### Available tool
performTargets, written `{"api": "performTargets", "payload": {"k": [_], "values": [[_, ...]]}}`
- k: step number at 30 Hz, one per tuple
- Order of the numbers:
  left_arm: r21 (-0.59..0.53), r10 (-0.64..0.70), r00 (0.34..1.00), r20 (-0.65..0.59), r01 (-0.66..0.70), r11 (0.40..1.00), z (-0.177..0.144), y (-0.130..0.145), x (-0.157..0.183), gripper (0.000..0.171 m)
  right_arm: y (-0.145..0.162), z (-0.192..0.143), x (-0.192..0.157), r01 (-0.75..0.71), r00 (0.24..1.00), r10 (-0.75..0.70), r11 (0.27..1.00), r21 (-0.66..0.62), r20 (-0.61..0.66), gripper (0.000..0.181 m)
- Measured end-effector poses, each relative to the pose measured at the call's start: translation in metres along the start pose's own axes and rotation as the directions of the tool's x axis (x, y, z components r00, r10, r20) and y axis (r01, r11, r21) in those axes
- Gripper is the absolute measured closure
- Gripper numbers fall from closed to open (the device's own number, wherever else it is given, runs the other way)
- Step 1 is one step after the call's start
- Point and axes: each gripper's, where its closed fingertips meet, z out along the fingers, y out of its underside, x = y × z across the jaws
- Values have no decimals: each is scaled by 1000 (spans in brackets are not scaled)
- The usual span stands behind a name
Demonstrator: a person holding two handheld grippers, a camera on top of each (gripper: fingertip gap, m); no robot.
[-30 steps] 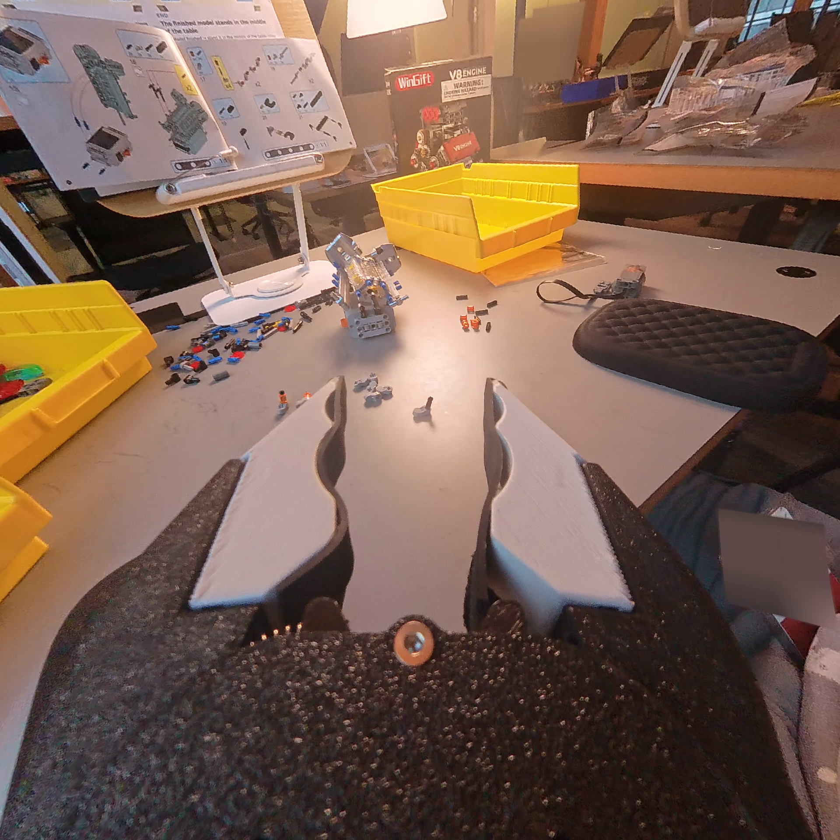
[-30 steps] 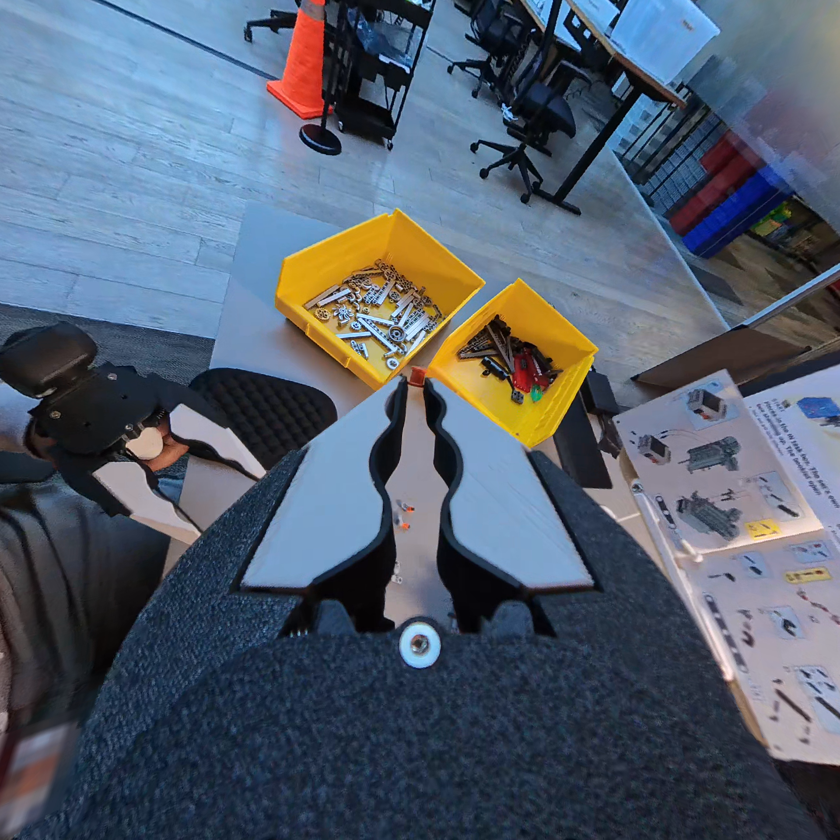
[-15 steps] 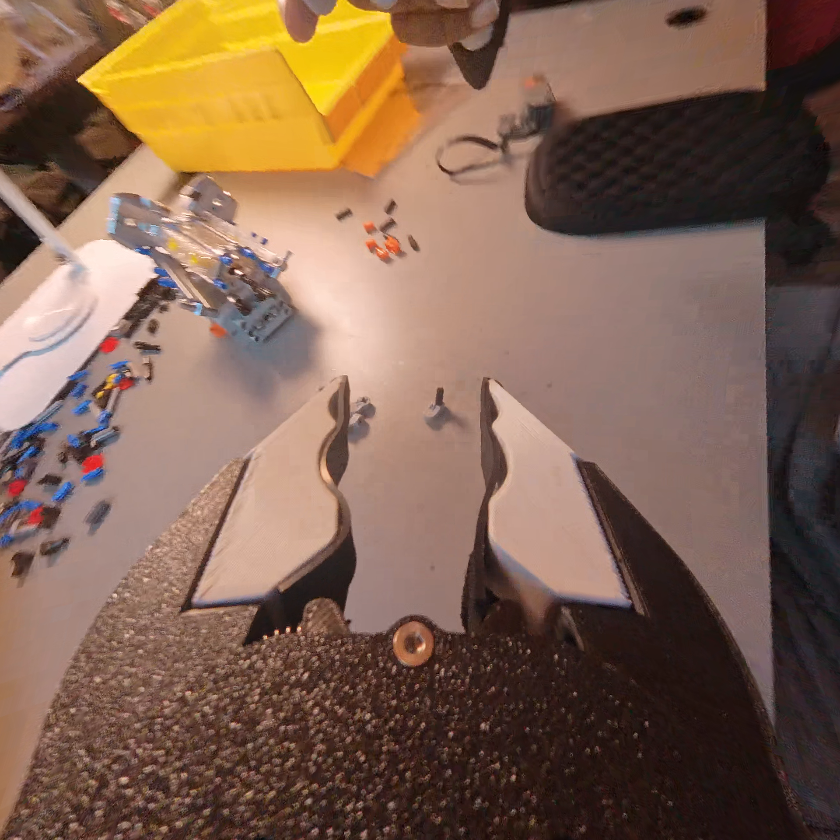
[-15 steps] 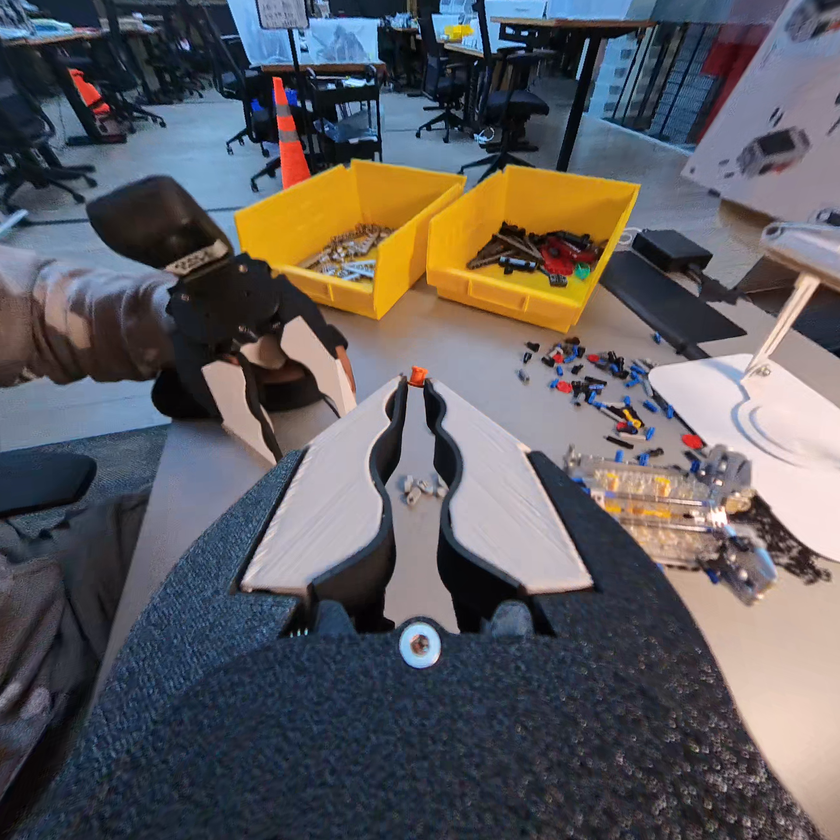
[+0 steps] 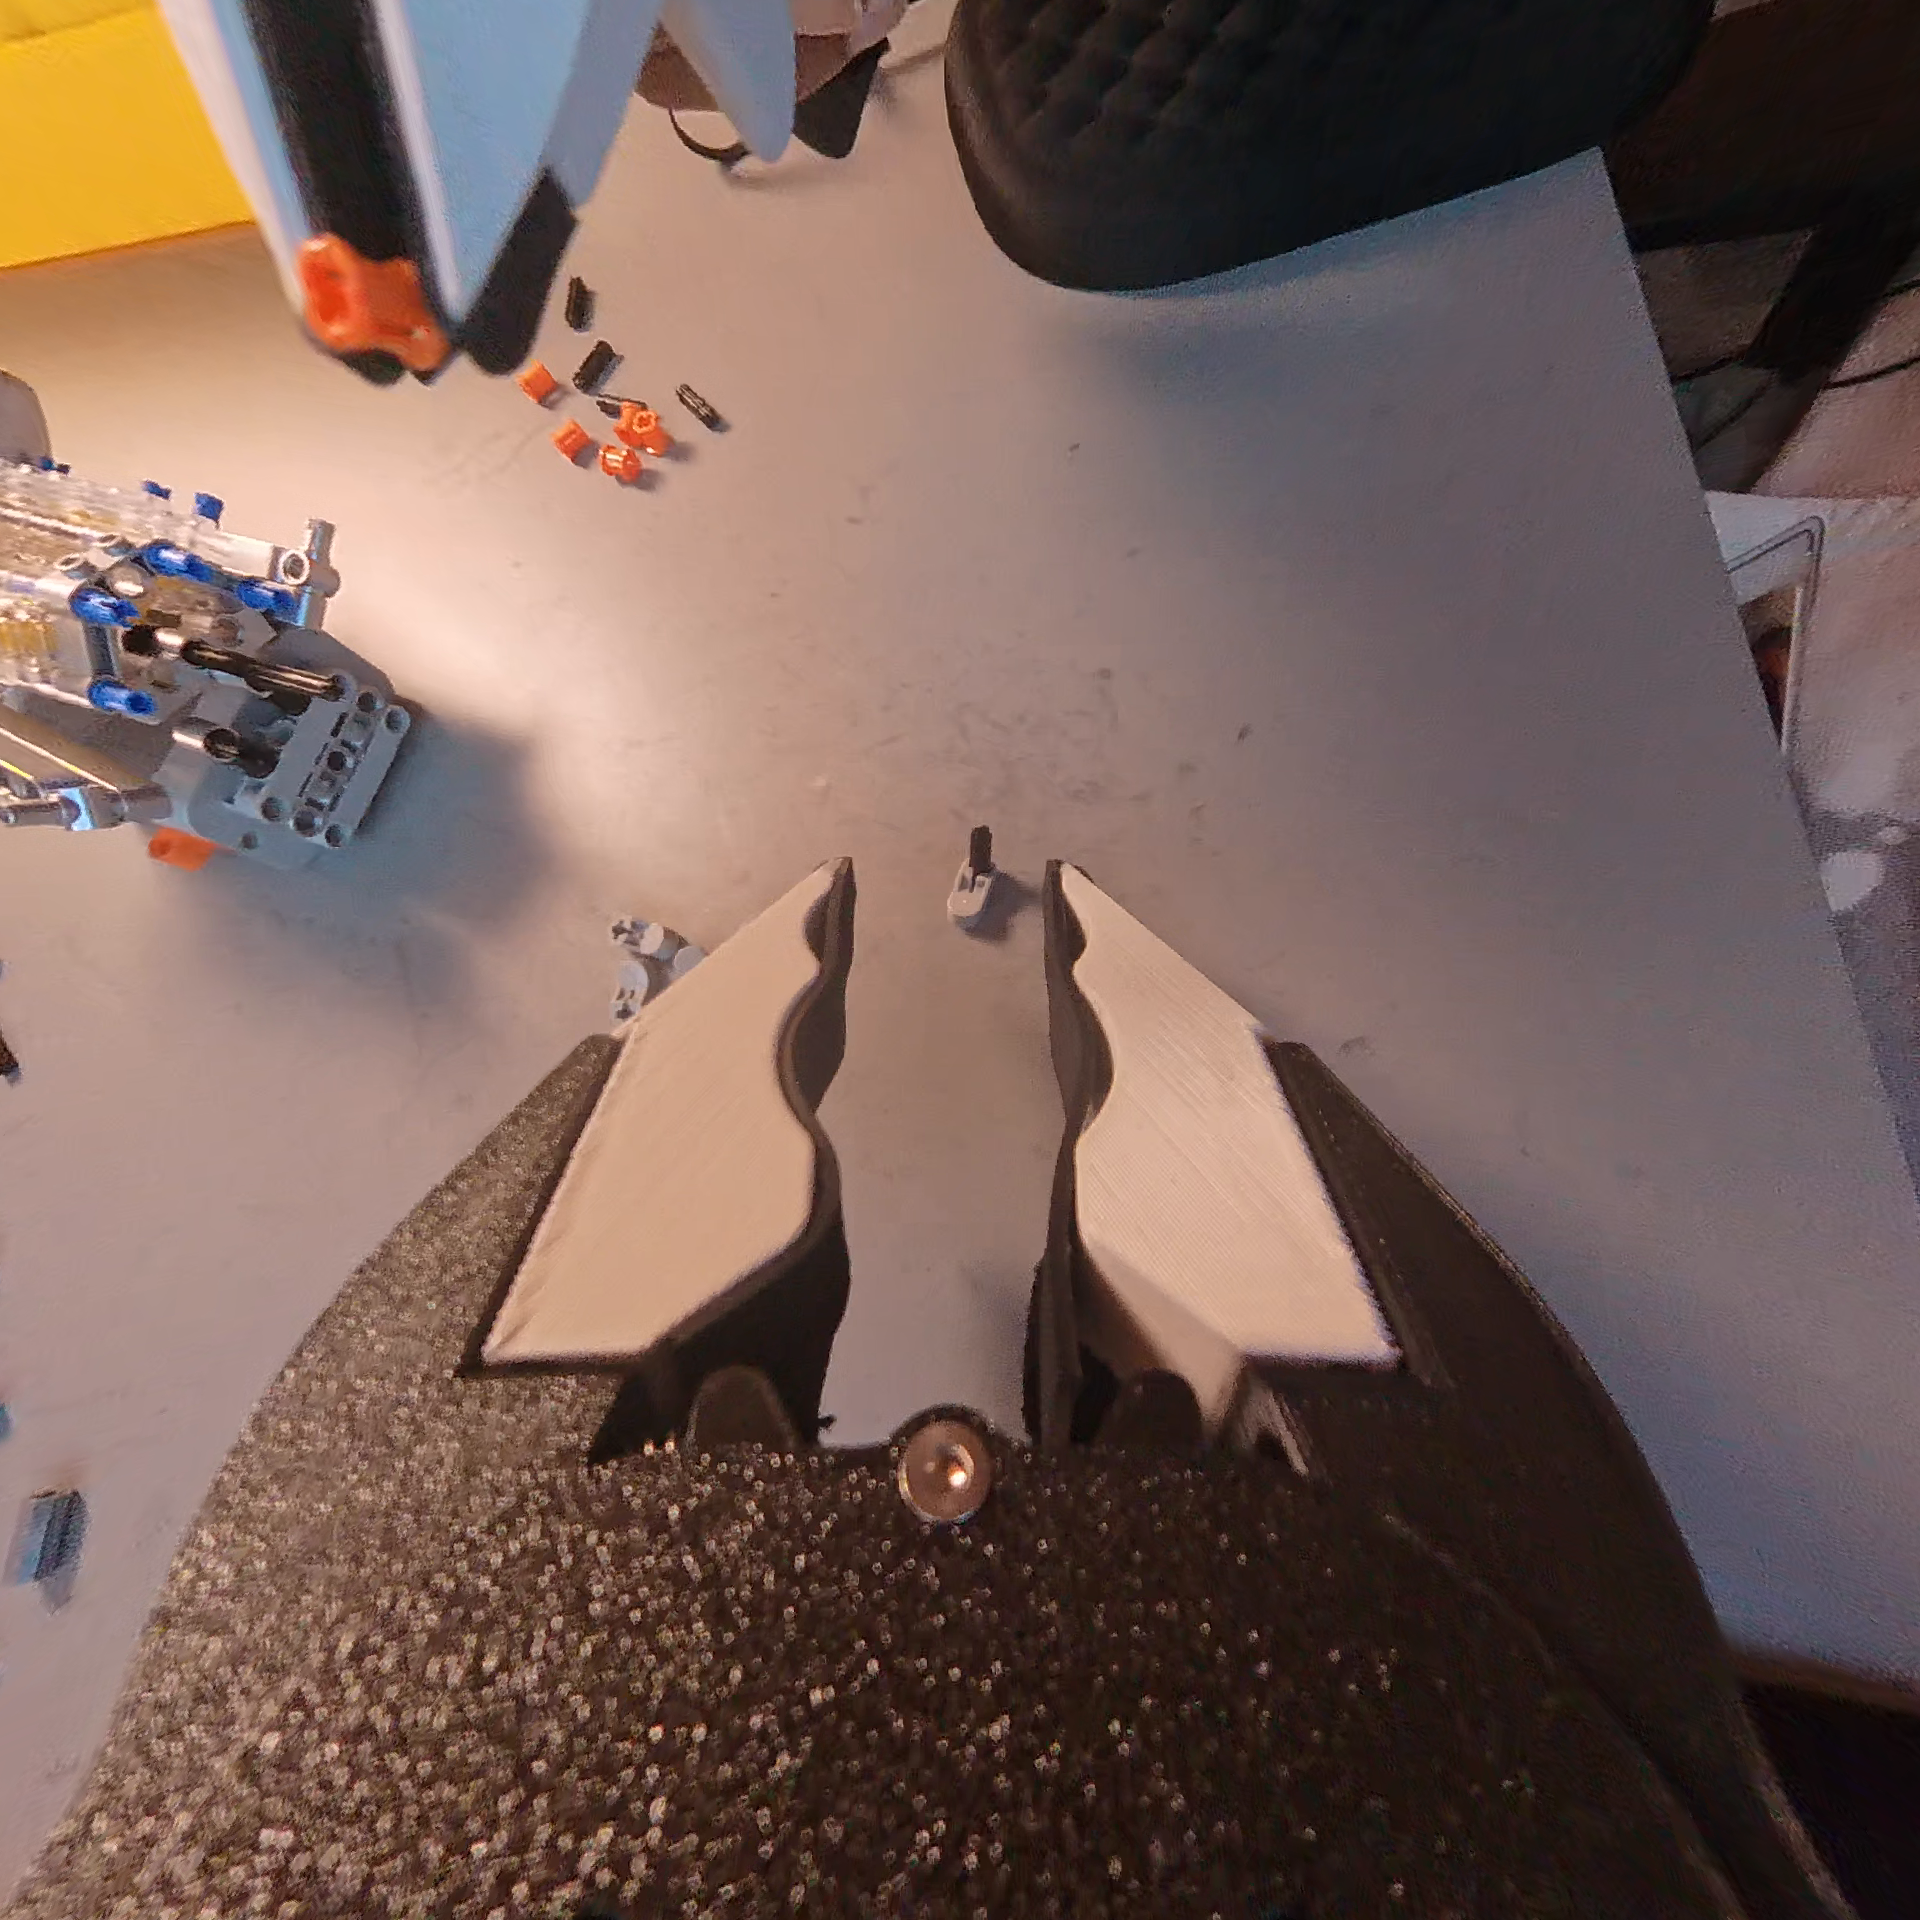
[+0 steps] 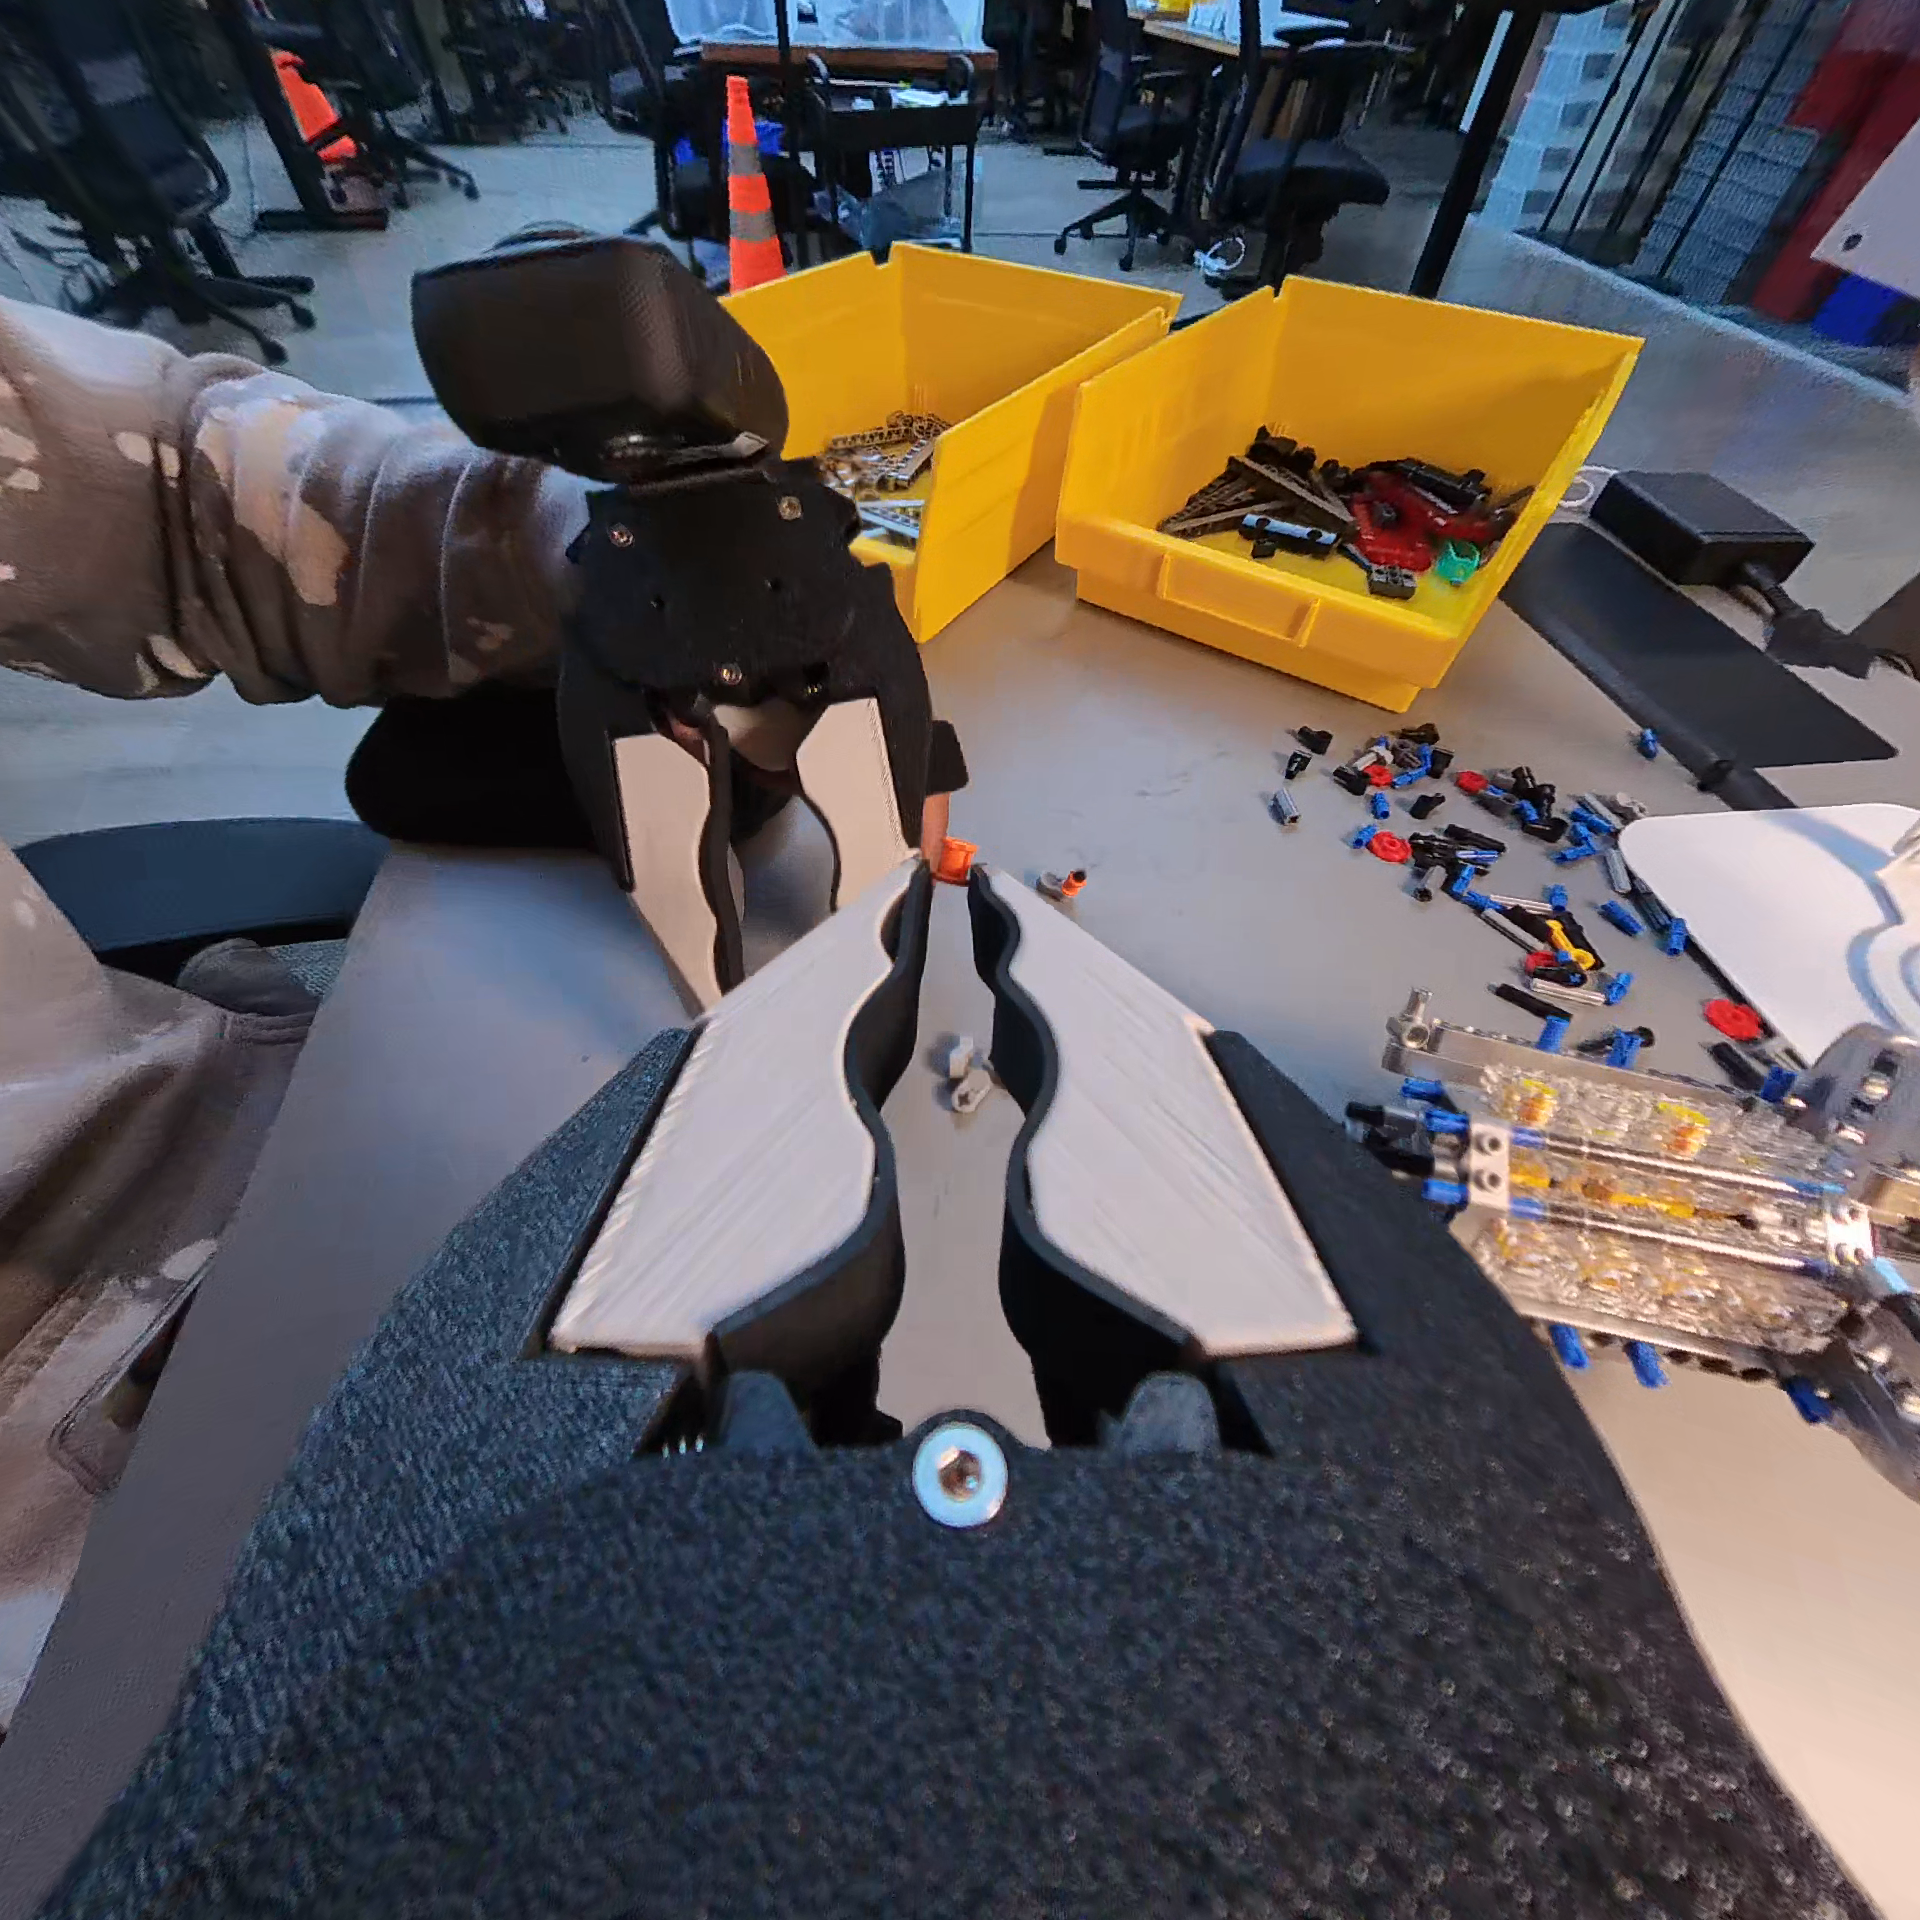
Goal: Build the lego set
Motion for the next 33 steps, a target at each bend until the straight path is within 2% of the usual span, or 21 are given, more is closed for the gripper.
{"api": "performTargets", "payload": {"k": [5,7,10,16,22,30,33], "values": [[15,1,999,-39,-1,1000,12,5,1,141,15,10,12,39,998,-39,999,-2,-46,175],[-20,11,1000,-26,-11,1000,16,15,-2,142,31,11,11,53,998,-54,998,-33,-37,175],[-6,-29,1000,-7,28,1000,17,18,-9,144,50,11,6,18,1000,-17,999,-46,12,175],[13,-59,998,7,59,998,19,16,-12,150,47,4,7,11,1000,-10,999,-32,21,175],[22,1,999,50,-2,1000,20,12,-8,150,46,4,5,85,996,-86,994,-67,-7,175],[60,31,1000,4,-31,998,16,7,5,151,60,8,17,53,997,-58,992,-111,-43,175],[79,33,999,2,-33,996,15,4,-7,142,61,9,19,48,997,-54,992,-117,-48,175]]}}
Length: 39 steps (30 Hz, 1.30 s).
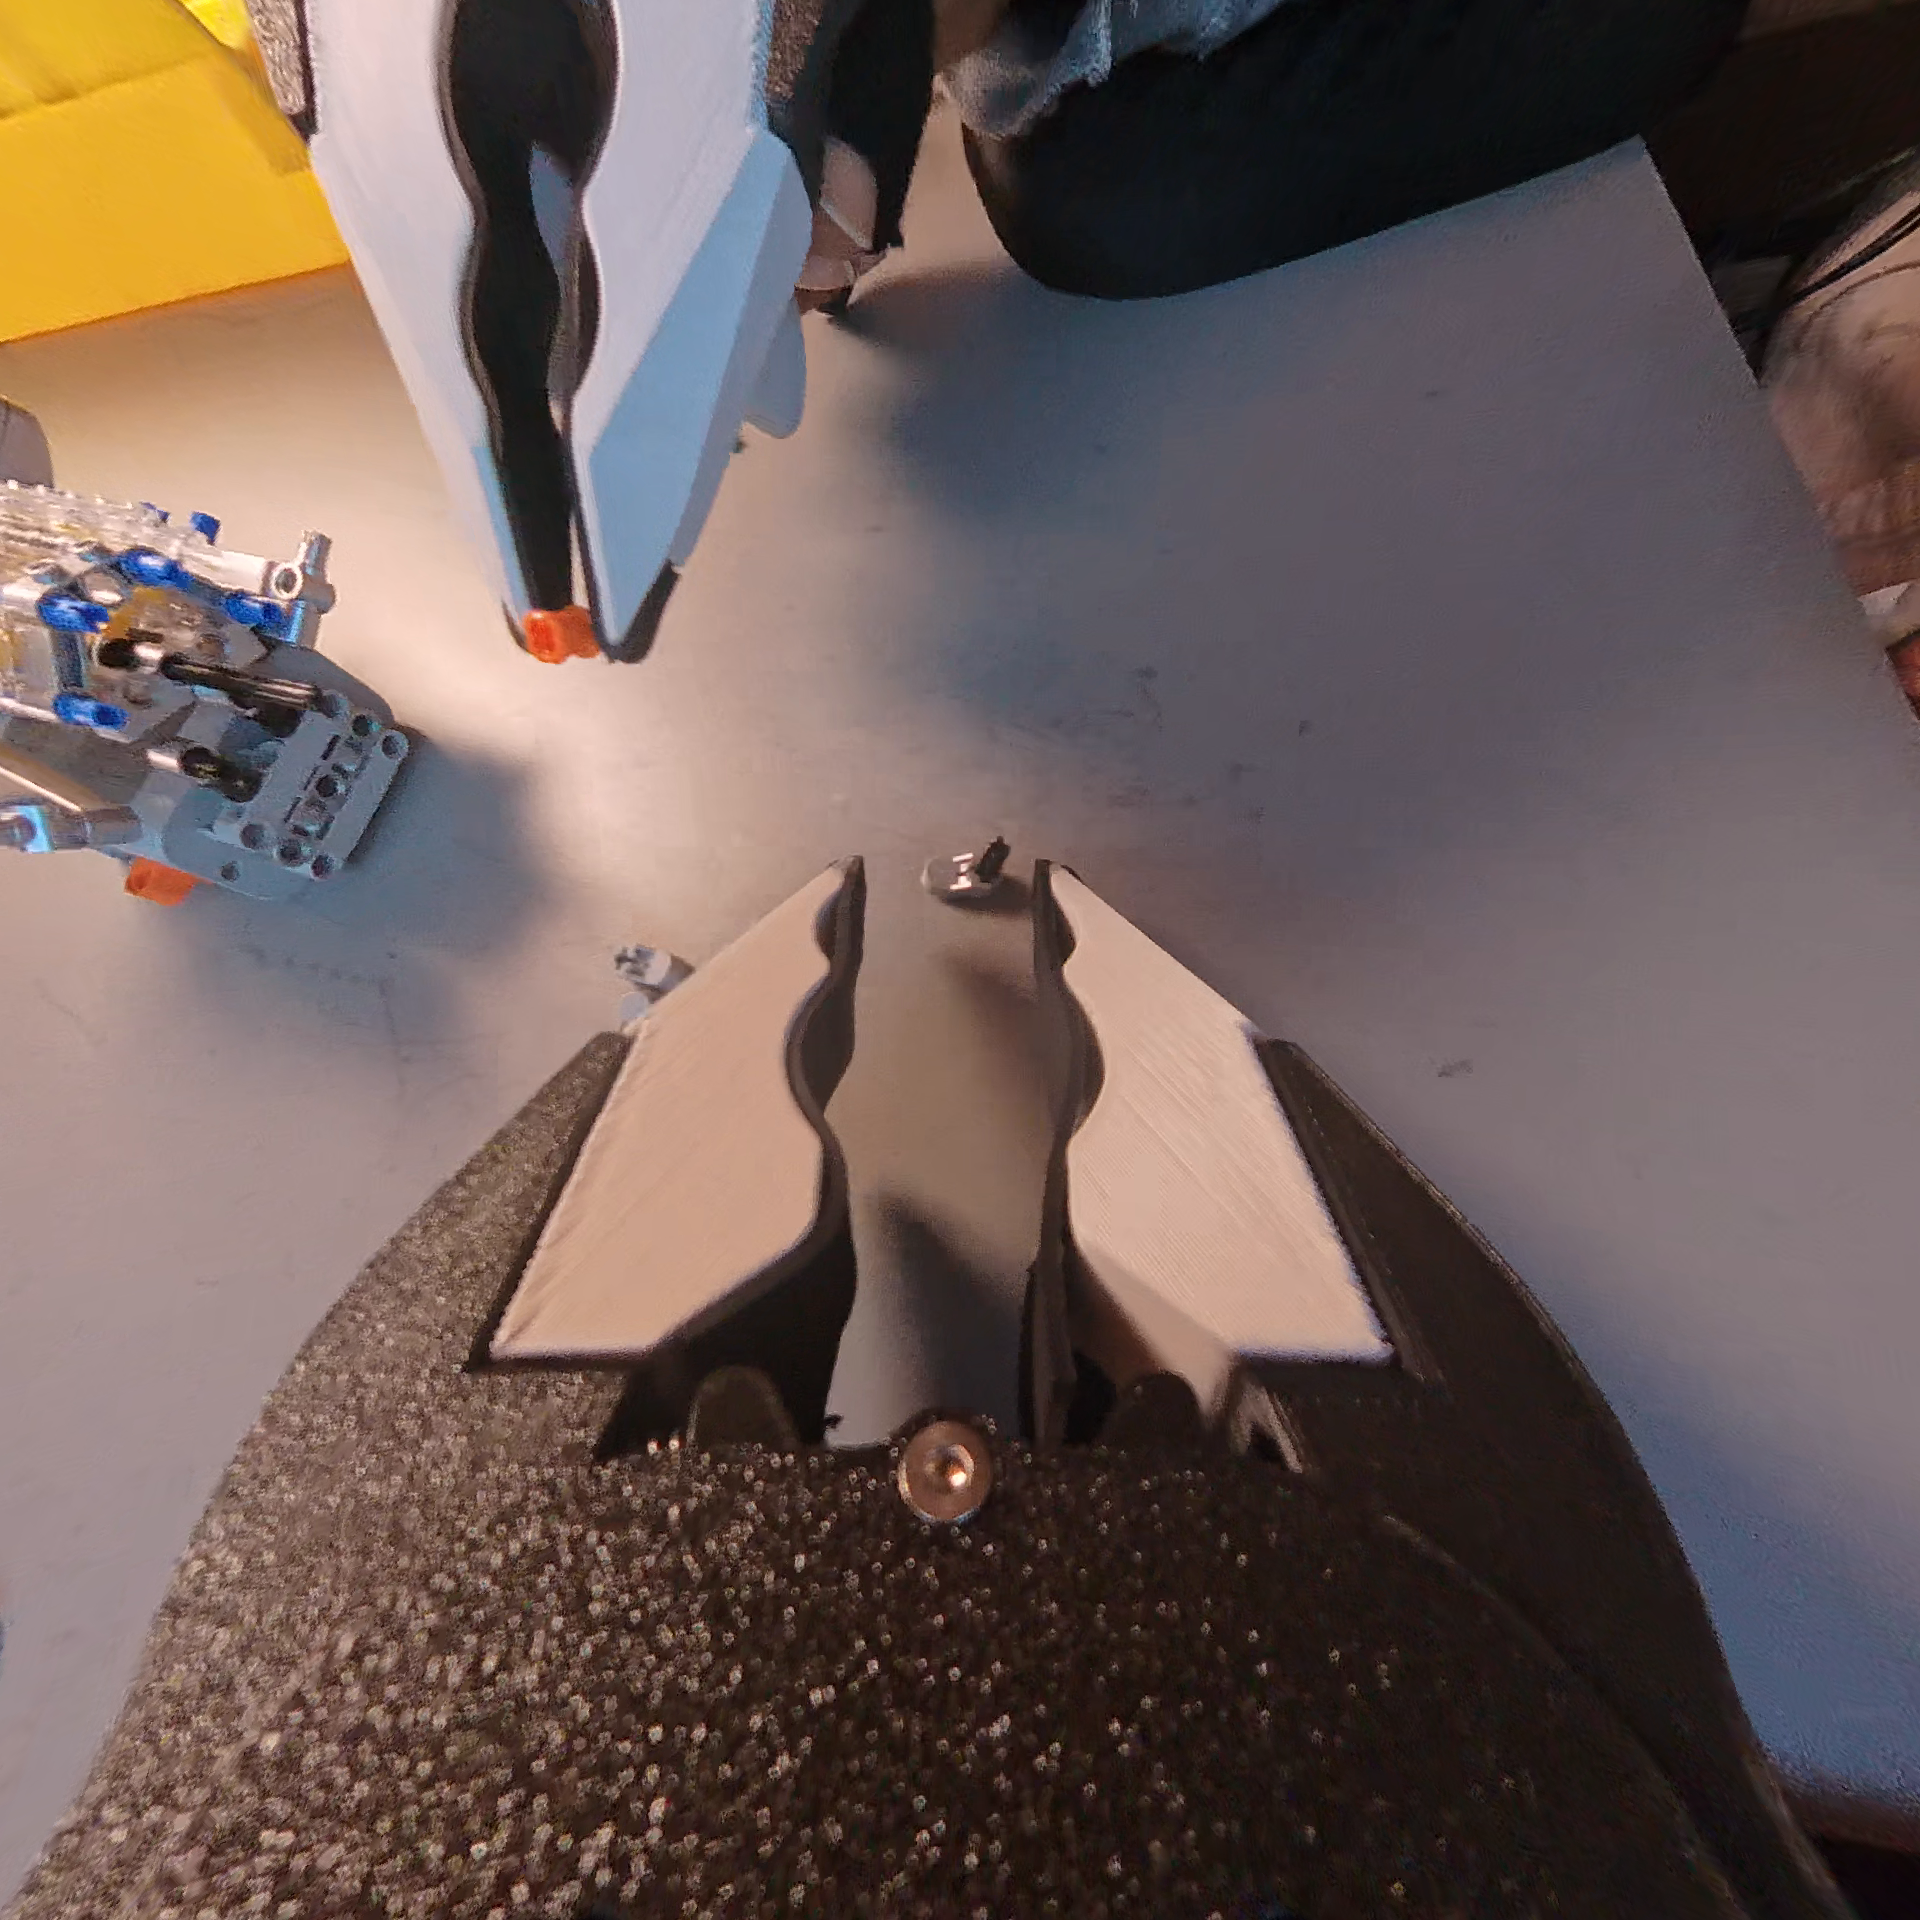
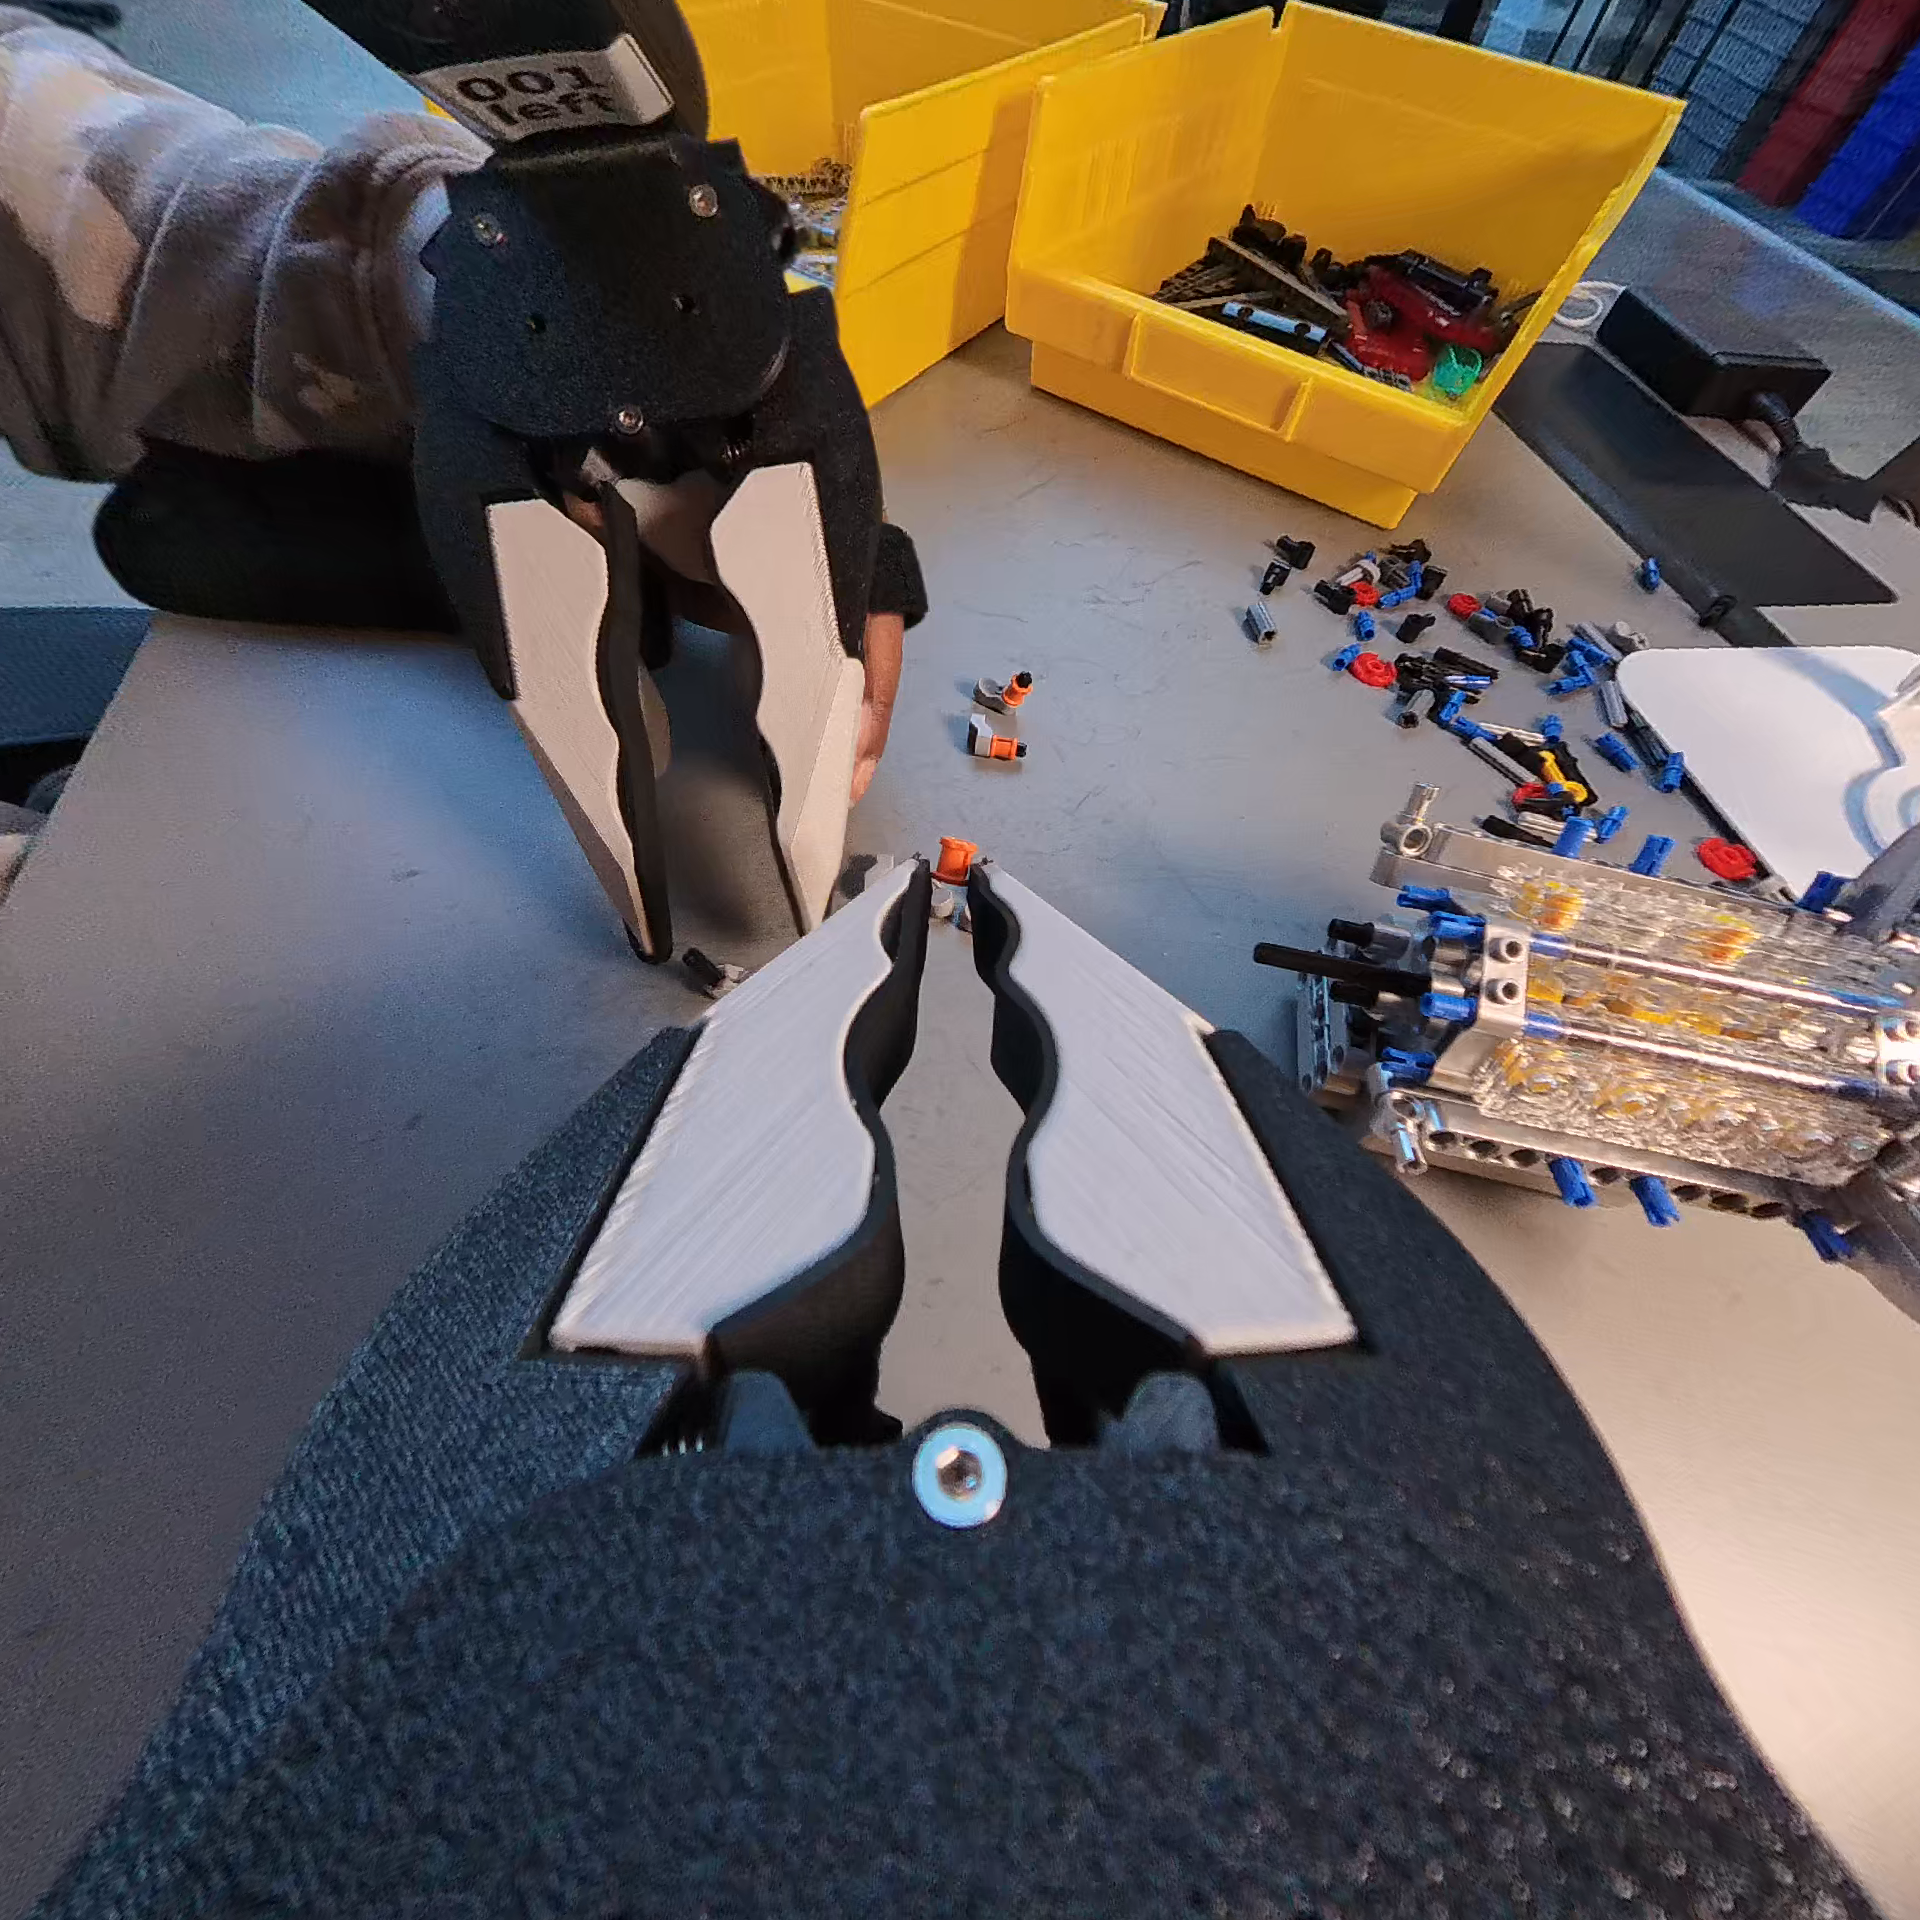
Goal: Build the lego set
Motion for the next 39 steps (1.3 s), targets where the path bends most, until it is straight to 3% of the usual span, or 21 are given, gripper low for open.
{"api": "performTargets", "payload": {"k": [4,10,13,23,32,39], "values": [[1,42,983,-176,-43,999,4,-2,9,139,2,-2,3,1,1000,-1,1000,-3,-17,175],[-39,69,946,-315,-86,996,10,2,21,138,3,-4,6,-1,999,1,1000,-5,-38,175],[-43,71,950,-305,-88,995,6,4,25,145,6,-5,3,15,999,-16,1000,-17,-37,175],[-78,52,982,-181,-67,995,-4,14,15,141,6,-6,0,26,998,-27,1000,-15,-49,175],[-49,0,971,-241,-12,999,-11,17,23,150,3,-11,6,-26,998,27,1000,17,-54,175],[-52,14,983,-184,-24,998,-5,14,17,150,1,-13,6,-50,998,51,998,34,-32,175]]}}
